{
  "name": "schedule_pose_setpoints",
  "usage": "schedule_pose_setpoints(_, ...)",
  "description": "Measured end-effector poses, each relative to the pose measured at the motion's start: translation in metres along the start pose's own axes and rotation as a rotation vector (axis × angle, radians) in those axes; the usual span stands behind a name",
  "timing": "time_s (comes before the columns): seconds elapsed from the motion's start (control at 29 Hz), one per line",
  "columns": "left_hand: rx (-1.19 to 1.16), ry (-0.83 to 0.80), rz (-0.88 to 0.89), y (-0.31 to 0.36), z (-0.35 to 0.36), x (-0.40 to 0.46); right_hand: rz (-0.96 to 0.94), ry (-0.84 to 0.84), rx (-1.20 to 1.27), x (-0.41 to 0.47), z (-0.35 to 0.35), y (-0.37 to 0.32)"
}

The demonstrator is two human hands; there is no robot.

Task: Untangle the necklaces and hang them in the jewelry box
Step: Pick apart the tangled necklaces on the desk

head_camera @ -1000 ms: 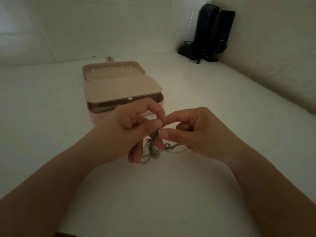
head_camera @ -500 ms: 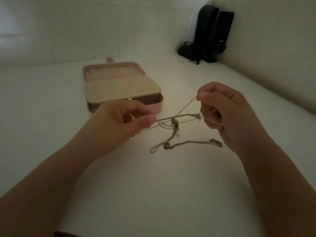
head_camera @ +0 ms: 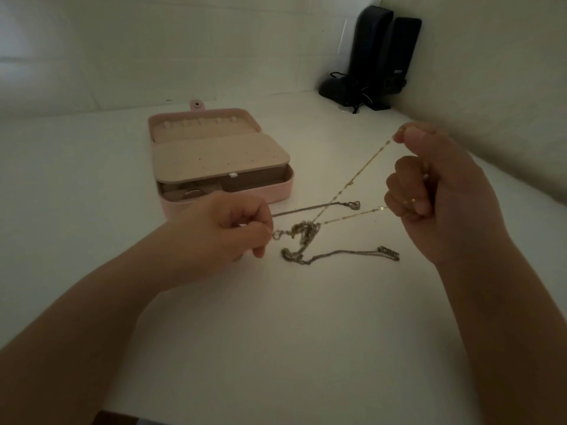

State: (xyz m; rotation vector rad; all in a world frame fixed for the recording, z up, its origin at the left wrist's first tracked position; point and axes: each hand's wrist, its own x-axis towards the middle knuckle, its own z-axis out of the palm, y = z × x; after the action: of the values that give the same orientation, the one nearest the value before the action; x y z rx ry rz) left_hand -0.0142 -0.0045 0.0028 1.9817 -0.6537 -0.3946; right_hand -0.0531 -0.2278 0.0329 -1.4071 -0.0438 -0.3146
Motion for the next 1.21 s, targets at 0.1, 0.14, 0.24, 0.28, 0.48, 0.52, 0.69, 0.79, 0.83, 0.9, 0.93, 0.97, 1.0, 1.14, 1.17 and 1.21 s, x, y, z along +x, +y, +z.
schedule_pose_setpoints(0.1,0.114,-0.100,0.064,-0.004,0.001,-0.001,0.011,-0.057,0.017,-0.001,0.002,0.002)
schedule_pose_setpoints(0.14,0.165,-0.120,0.120,-0.005,0.001,-0.001,0.014,-0.073,0.020,-0.001,0.003,0.002)
schedule_pose_setpoints(0.24,0.249,-0.135,0.240,-0.002,0.002,-0.001,0.028,-0.133,0.062,-0.002,0.005,0.005)
schedule_pose_setpoints(0.28,0.284,-0.130,0.275,0.000,0.002,-0.001,0.030,-0.155,0.079,-0.002,0.005,0.005)
schedule_pose_setpoints(0.48,0.415,-0.129,0.431,-0.001,0.004,-0.003,0.014,-0.270,0.134,-0.005,0.010,0.005)
schedule_pose_setpoints(0.52,0.452,-0.120,0.457,-0.002,0.005,-0.003,0.006,-0.291,0.138,-0.006,0.011,0.005)
schedule_pose_setpoints(0.69,0.446,0.011,0.425,-0.002,0.015,0.002,-0.016,-0.385,0.136,-0.008,0.015,0.008)
schedule_pose_setpoints(0.79,0.395,0.047,0.321,0.001,0.022,0.004,-0.020,-0.444,0.154,-0.010,0.019,0.009)
schedule_pose_setpoints(0.83,0.379,0.023,0.299,0.003,0.025,0.006,-0.026,-0.467,0.165,-0.010,0.020,0.010)
schedule_pose_setpoints(0.9,0.346,-0.022,0.263,0.009,0.030,0.007,-0.049,-0.516,0.184,-0.012,0.021,0.010)
schedule_pose_setpoints(0.93,0.322,-0.040,0.247,0.010,0.033,0.008,-0.060,-0.535,0.191,-0.012,0.022,0.010)
schedule_pose_setpoints(0.97,0.299,-0.055,0.242,0.012,0.036,0.009,-0.067,-0.549,0.199,-0.012,0.022,0.010)
schedule_pose_setpoints(1.0,0.276,-0.069,0.244,0.013,0.037,0.009,-0.071,-0.554,0.205,-0.013,0.023,0.010)
schedule_pose_setpoints(1.14,0.111,-0.061,0.223,0.008,0.032,0.011,-0.090,-0.459,0.234,-0.011,0.019,0.007)
schedule_pose_setpoints(1.17,0.042,-0.034,0.214,0.007,0.028,0.011,-0.094,-0.401,0.236,-0.010,0.018,0.006)
schedule_pose_setpoints(1.21,-0.038,-0.011,0.205,0.006,0.025,0.011,-0.095,-0.337,0.236,-0.009,0.016,0.004)
